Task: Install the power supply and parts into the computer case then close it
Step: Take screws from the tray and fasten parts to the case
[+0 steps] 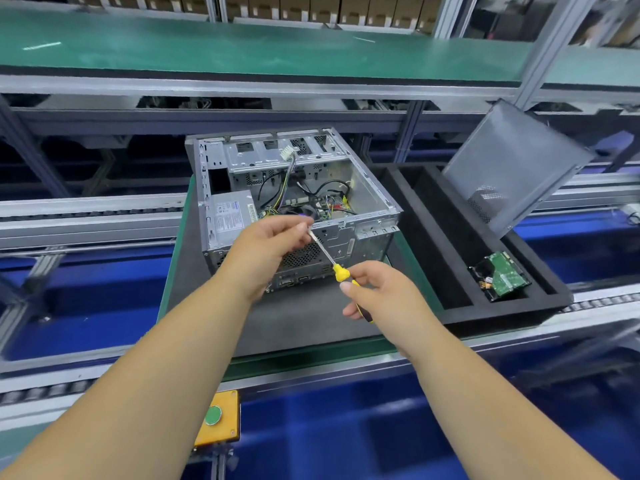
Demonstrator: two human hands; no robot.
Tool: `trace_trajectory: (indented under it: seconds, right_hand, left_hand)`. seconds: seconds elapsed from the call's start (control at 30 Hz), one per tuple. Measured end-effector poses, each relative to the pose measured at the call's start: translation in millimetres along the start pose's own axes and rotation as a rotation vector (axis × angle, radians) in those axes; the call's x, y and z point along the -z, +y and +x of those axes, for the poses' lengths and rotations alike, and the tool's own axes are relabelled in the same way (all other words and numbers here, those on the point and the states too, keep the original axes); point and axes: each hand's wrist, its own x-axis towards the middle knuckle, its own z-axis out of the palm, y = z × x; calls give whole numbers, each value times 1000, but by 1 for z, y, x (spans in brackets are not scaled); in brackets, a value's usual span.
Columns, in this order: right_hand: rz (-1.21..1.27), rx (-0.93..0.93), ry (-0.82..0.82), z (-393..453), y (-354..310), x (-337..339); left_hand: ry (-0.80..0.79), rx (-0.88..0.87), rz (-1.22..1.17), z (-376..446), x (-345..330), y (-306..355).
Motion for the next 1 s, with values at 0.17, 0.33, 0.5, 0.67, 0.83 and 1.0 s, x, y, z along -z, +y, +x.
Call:
trace_trajectory:
  seconds: [0.17, 0.33, 0.5, 0.67, 0.83, 1.0]
  right_hand:
    - [134, -175, 74, 5, 31, -2]
    - [110, -290, 68, 17, 58, -12]
    - [71, -343, 36, 31, 66, -25]
    - [69, -398, 44, 36, 67, -29]
    - [53, -417, 38, 39, 61, -30]
    - [39, -419, 36, 38, 56, -28]
  left_hand:
    - [72, -220, 529, 31, 10, 10]
    - [-130, -216, 1035, 70, 19, 7]
    - [-303, -101, 1477, 82, 14, -14]
    - [-284, -95, 1457, 86, 15, -16]
    - [-296, -59, 1430, 86, 16, -16]
    - [-301, -44, 1431, 87, 17, -17]
